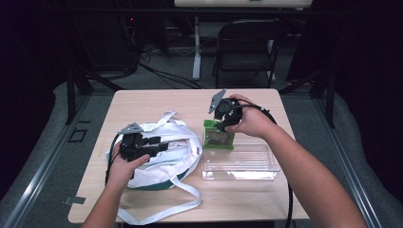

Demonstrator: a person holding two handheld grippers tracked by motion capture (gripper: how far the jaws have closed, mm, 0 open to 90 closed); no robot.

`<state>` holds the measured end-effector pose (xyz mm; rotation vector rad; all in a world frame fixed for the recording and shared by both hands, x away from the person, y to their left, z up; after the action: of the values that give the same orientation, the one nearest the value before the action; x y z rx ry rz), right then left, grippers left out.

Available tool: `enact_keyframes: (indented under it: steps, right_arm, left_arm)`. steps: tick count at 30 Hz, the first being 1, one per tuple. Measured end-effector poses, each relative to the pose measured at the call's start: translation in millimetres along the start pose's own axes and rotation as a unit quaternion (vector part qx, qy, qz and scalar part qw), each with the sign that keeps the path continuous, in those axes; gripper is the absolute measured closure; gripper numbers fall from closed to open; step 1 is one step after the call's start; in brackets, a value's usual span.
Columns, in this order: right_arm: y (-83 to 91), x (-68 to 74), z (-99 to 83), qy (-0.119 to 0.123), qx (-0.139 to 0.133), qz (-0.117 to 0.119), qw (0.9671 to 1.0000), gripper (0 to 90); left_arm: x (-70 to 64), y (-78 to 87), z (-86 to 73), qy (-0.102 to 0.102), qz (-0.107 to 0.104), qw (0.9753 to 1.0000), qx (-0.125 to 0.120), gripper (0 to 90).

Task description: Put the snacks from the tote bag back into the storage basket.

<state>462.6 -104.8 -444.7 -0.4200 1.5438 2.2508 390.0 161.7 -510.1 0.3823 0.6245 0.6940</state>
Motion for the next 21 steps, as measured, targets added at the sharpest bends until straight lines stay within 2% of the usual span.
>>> enact_keyframes:
  steps: [5,7,8,12,14,21]
  right_arm:
    - [6.3,2.8,5.1,-0.006,-0.008,-0.011,0.9999,44.0]
    - [7.6,3.5,6.5,-0.013,-0.015,-0.014,0.9997,44.3]
    - [10.9,4.7,8.7,-0.024,-0.025,-0.020,0.9992,44.6]
    - [13.4,6.3,10.5,-0.029,-0.031,-0.032,0.9986,45.1]
    - [16.7,9.0,12.5,-0.032,-0.035,-0.047,0.9978,45.4]
    - [24.7,17.9,17.8,-0.052,-0.054,-0.067,0.9950,46.3]
  left_arm:
    - [-0.2,0.4,-0.4,0.001,0.000,1.0000,-0.002,48.5]
    - [-0.1,0.7,-0.4,0.001,0.000,1.0000,-0.002,48.5]
    - [-0.1,1.1,-0.5,0.001,0.001,1.0000,-0.002,48.5]
    - [-0.8,1.2,-0.6,0.000,0.001,1.0000,-0.002,48.5]
    - [-0.9,1.1,-0.9,-0.002,0.000,1.0000,0.001,48.5]
    - [-2.0,0.2,-1.1,-0.001,0.000,1.0000,-0.001,48.5]
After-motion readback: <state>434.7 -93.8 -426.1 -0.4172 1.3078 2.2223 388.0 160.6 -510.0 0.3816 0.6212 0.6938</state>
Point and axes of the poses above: each handheld gripper's, and its own axes: y roughly backward along the jaws, z roughly out of its top, x roughly to its left, the point moved 5 cm from there along -y, roughly forward along the jaws, and after that the axes turned 9 degrees about y, right-handed, at the moved point
